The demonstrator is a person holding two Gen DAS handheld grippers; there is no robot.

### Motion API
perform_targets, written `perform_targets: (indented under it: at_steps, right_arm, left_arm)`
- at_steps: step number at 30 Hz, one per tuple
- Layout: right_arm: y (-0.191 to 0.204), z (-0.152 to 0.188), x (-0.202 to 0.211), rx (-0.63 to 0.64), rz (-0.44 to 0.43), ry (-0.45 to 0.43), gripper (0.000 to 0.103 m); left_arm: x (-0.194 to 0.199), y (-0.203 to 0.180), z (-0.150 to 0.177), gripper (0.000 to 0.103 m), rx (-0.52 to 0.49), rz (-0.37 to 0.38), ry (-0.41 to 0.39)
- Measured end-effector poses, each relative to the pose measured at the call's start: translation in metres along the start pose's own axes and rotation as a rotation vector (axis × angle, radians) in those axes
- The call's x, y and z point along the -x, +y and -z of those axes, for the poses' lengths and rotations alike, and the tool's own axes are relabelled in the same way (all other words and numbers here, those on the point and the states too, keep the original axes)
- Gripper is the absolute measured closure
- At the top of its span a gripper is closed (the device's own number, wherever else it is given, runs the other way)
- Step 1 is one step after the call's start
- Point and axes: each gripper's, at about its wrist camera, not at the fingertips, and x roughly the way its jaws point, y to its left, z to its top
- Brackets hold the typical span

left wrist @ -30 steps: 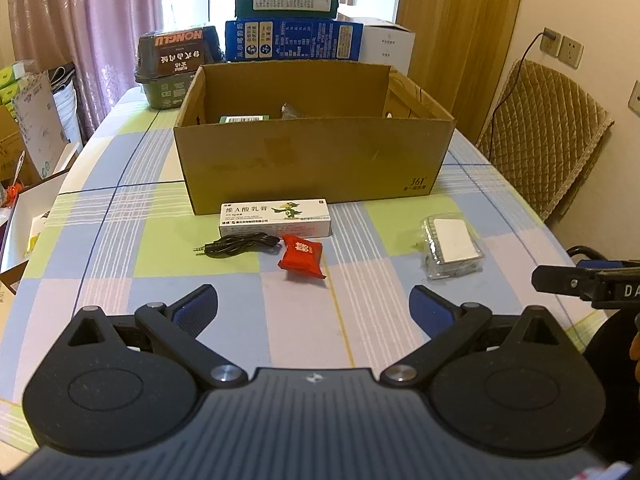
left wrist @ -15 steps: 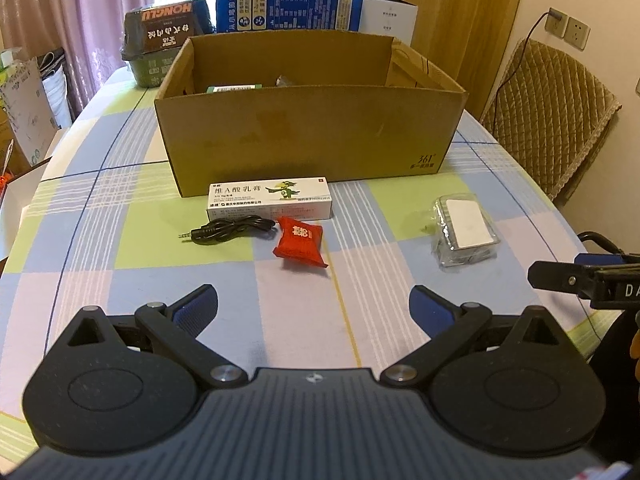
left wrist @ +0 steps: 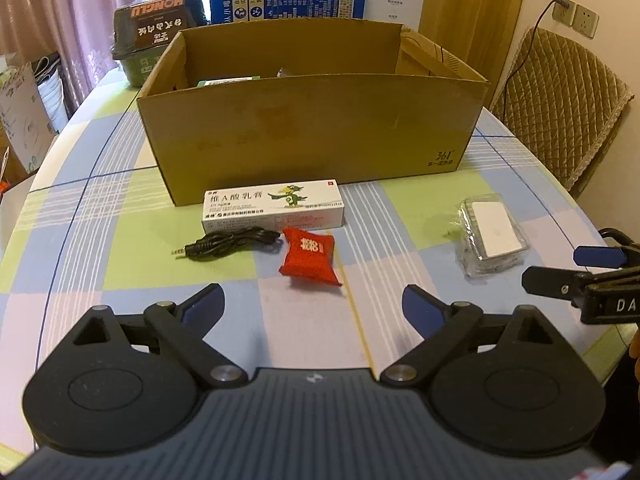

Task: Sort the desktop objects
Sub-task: 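Grasp the red wrapped packet with the left tool while the right tool grasps the clear-wrapped package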

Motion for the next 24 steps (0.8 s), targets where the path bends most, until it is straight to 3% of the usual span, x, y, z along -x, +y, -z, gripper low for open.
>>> perform_targets:
  at_steps: [14,19,24]
  right_arm:
    - [0.006,-0.002,-0.039,0.085,0.000,-0.003,0.007]
    - [0.004,-0.003,-0.049,0.076,0.009,0.002,0.012]
    - [0.003,-0.004,-0.058,0.078,0.018,0.008,0.015]
  left_arm:
    - [-0.035,0.002,-0.009,0.011,-0.006,0.010,-0.020]
    - [-0.045,0.000,-0.011,0.014,-0.027,0.008,-0.026]
    - [-0.055,-0.006,-0.009,0.025,-0.071,0.002,-0.024]
